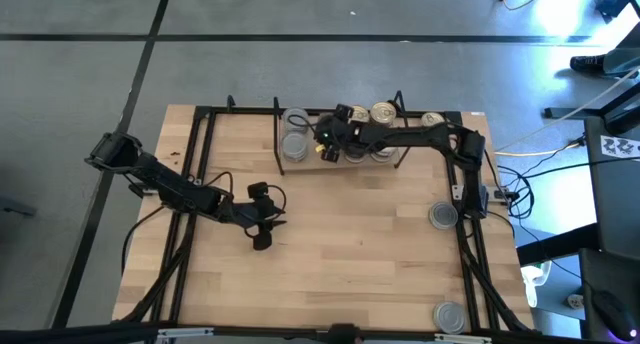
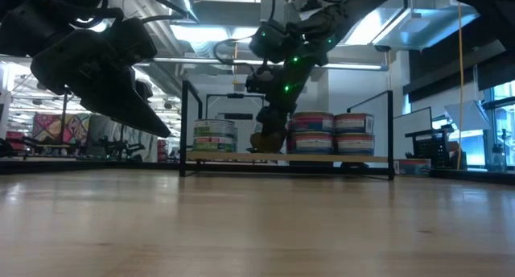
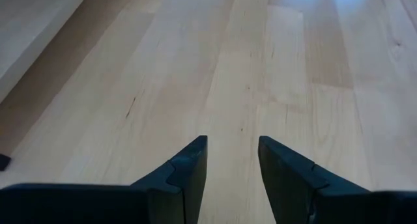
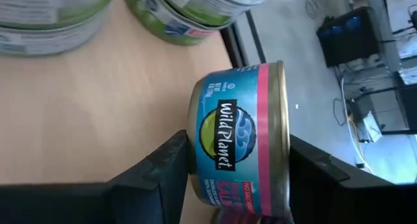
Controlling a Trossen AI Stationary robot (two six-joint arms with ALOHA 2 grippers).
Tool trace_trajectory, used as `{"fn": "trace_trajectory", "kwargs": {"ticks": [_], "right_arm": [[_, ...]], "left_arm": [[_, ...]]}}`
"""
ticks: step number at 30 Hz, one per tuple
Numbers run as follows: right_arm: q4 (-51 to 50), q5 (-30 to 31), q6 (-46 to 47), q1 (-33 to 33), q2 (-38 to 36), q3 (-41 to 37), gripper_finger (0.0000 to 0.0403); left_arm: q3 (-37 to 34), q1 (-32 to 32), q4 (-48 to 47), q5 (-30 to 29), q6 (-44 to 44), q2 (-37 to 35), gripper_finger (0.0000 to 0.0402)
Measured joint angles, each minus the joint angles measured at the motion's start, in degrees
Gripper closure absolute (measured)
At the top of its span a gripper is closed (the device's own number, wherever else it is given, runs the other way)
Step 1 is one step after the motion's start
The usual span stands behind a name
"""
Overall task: Stack canned seafood by type on shelf
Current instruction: Put the blue pink tuna can on the shelf
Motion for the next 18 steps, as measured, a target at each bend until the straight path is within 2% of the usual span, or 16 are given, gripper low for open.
{"fn": "trace_trajectory", "kwargs": {"ticks": [9,18], "right_arm": [[0.5,-1.1,-1.7,-1.6,1.1,0.1,0.0198],[0.7,-2.2,-1.8,-1.6,1.4,0.2,0.0147]], "left_arm": [[0.0,0.0,0.0,0.0,0.2,0.0,0.0266],[0.0,0.0,0.0,0.0,0.1,0.0,0.0266]]}}
